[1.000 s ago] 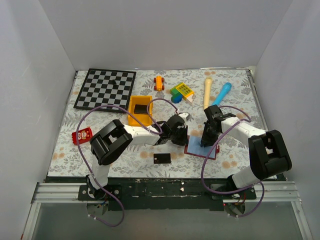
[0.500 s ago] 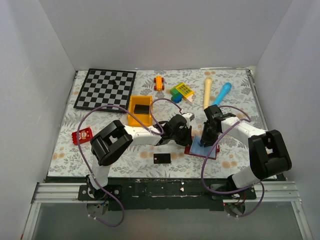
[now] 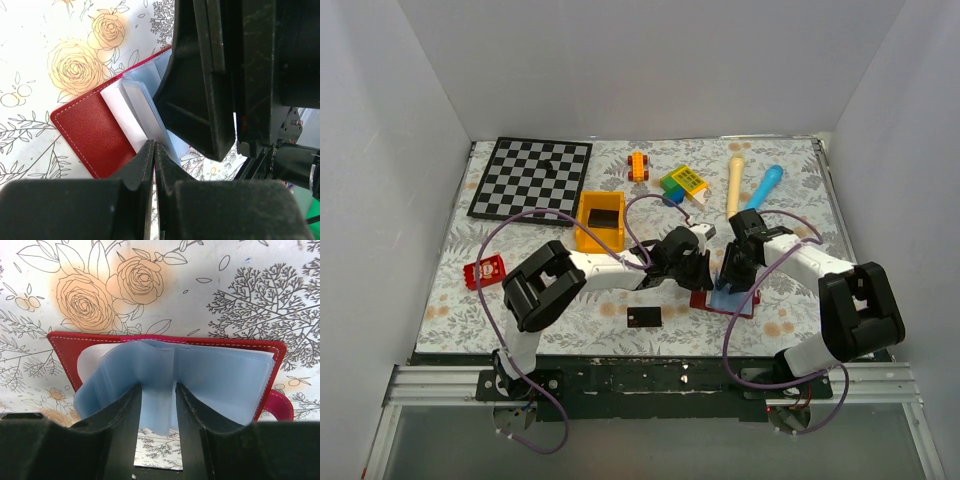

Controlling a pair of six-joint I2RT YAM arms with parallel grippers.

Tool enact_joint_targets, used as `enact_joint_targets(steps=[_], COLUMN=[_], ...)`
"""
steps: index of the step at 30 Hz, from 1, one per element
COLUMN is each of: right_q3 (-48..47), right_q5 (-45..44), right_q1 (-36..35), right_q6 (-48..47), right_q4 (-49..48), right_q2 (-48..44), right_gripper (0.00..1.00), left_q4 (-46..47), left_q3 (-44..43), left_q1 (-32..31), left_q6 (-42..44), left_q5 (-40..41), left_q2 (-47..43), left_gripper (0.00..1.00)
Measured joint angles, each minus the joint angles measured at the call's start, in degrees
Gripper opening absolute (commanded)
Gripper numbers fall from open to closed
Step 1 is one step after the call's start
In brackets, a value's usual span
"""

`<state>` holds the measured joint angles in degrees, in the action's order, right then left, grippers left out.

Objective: Put the credit cards into the card holder
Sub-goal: Open the card holder at the center of the board.

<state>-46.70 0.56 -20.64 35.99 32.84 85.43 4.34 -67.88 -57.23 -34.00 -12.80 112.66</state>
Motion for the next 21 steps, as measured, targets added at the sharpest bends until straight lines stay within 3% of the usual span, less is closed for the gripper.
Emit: enact_joint_targets(steps=[3, 21], right_q3=[0.09, 0.48], right_q5=[-0.31, 0.2], right_q1=[0.0, 0.87], right_q6=[-0.11, 0.02], right_q4=[0.02, 3.02], right_q2=[-1.36, -13.49], right_gripper=[0.5, 0.5], left_q4=[0.17, -0.5], left_q3=[-0.74, -2.82], left_q1=[0.0, -0.76], left_q6=[0.2, 0.39], left_q5=[-0.13, -0.7], left_q2=[0.37, 3.34], left_gripper=[0.0, 0.0])
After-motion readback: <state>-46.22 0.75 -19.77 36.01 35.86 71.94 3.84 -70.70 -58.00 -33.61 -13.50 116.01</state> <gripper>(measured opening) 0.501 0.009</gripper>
